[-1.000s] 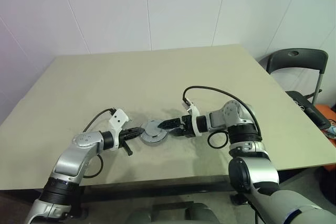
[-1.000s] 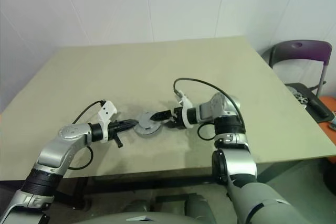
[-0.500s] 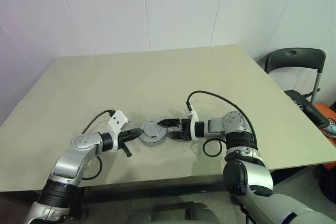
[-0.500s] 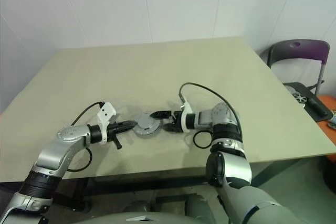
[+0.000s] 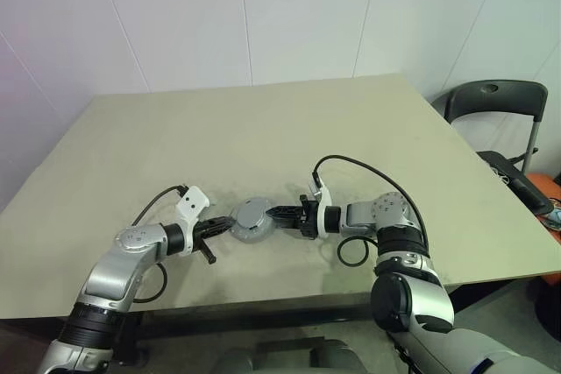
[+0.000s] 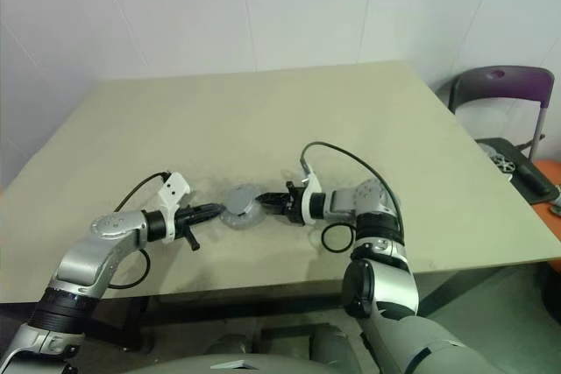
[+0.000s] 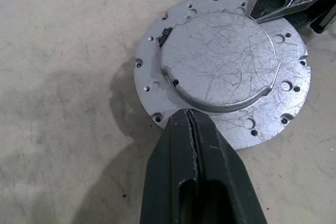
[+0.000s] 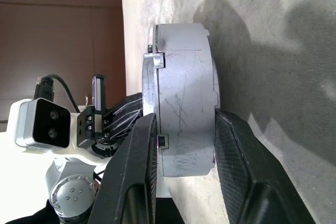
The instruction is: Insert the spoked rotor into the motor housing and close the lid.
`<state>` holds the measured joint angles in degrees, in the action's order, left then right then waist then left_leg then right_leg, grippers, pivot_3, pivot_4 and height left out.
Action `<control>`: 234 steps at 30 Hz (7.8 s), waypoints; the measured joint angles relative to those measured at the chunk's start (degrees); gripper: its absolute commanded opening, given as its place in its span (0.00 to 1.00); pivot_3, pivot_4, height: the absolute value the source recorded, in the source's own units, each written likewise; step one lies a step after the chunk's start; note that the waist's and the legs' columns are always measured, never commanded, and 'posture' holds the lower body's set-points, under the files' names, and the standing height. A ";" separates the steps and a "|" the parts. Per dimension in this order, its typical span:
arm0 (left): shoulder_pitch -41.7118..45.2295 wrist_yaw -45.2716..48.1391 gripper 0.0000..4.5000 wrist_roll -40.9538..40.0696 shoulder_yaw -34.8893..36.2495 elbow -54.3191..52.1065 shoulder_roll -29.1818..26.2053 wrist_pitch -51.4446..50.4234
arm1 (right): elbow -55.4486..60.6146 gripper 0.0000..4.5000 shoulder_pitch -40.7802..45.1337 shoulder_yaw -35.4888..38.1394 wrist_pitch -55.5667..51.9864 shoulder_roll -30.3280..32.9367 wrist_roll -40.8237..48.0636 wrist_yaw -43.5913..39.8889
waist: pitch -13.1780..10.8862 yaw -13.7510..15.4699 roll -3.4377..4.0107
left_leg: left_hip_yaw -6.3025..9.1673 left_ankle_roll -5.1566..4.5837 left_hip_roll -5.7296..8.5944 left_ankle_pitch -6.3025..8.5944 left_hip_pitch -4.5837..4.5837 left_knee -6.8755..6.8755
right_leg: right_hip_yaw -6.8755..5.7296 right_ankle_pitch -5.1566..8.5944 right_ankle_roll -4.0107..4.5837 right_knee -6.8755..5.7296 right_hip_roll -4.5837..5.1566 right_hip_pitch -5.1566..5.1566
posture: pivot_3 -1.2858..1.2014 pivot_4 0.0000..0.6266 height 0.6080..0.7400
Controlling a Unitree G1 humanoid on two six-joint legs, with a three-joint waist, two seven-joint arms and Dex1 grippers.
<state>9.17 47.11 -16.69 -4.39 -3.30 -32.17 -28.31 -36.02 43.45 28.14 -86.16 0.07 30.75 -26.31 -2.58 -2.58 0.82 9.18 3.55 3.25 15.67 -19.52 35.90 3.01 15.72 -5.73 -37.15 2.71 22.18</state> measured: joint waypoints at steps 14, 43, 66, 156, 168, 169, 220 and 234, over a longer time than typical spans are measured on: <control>-4.73 -7.14 0.00 -24.40 21.24 -5.14 9.28 -15.50 | 1.01 0.26 0.48 0.47 -1.10 -1.16 1.78 1.63 | -0.09 -0.67 -0.11 | 0.19 0.01 -0.04 -0.01 -0.96 -0.03 | 0.02 -0.18 0.24 -0.03 -0.01 0.97 | 0.52 0.00 1.00; -11.79 -18.76 1.00 -60.92 33.33 -4.60 16.67 -26.47 | 1.70 0.26 9.42 9.52 -6.03 0.92 6.46 4.56 | -0.16 -1.09 -0.22 | -0.06 0.01 0.00 -0.01 -1.01 0.02 | 0.03 -0.17 0.25 0.04 0.01 0.94 | 0.52 0.00 1.00; -8.24 -24.95 1.00 -72.05 32.16 -3.18 16.73 -25.54 | 7.72 0.26 6.56 3.12 -6.05 -2.39 27.41 14.40 | -0.16 -1.32 -0.21 | -0.06 0.01 -0.01 -0.01 -1.02 0.02 | 0.05 -0.17 0.26 0.06 0.02 0.95 | 0.52 0.00 1.00; -5.99 -75.27 0.47 -75.97 36.73 -4.27 26.75 6.53 | 30.42 1.00 -0.31 -54.10 49.46 27.29 -12.51 -34.70 | -0.46 2.28 -1.13 | -0.12 0.30 0.05 -0.15 -1.80 0.32 | 0.02 -0.60 -0.02 0.92 0.05 1.19 | 0.52 0.00 1.00; -5.63 -82.40 0.68 -74.99 36.24 -6.35 27.35 5.94 | 29.84 1.00 -0.61 -54.05 50.51 27.06 -14.81 -35.20 | -0.40 2.30 -1.21 | -0.12 0.32 0.05 -0.17 -1.75 0.35 | 0.03 -0.66 -0.02 0.91 0.04 1.14 | 0.52 0.00 1.00; -5.75 -83.21 0.76 -74.86 35.84 -6.50 27.38 5.72 | 29.71 1.00 -0.61 -54.04 50.56 27.03 -14.86 -35.31 | -0.40 2.31 -1.21 | -0.12 0.31 0.05 -0.17 -1.75 0.35 | 0.03 -0.67 -0.01 0.91 0.04 1.14 | 0.52 0.00 1.00; -8.10 -27.49 0.99 -26.19 8.22 -9.82 -8.45 3.82 | 21.62 1.00 -6.23 -43.17 57.61 29.27 -18.66 -37.57 | -0.43 2.68 -1.01 | -0.42 0.12 -0.07 -0.08 -0.85 0.17 | 0.16 -0.67 0.36 0.89 -0.14 0.45 | 0.52 0.00 1.00; -2.37 -16.14 0.99 -11.05 11.75 4.02 -3.33 20.42 | 21.62 1.00 -7.53 -41.20 61.75 28.47 -18.66 -35.29 | -0.43 2.84 -1.02 | -0.35 0.11 -0.09 -0.08 -0.85 0.18 | 0.15 -0.80 0.14 0.85 -0.12 0.47 | 0.52 0.00 1.00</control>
<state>6.80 30.96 -27.74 7.36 0.72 -35.50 -7.89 -14.40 35.92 -13.07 -24.41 28.54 12.09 -61.59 -3.00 0.26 -0.20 8.83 3.66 3.16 15.59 -20.37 36.09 3.16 14.92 -5.59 -36.30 2.58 22.65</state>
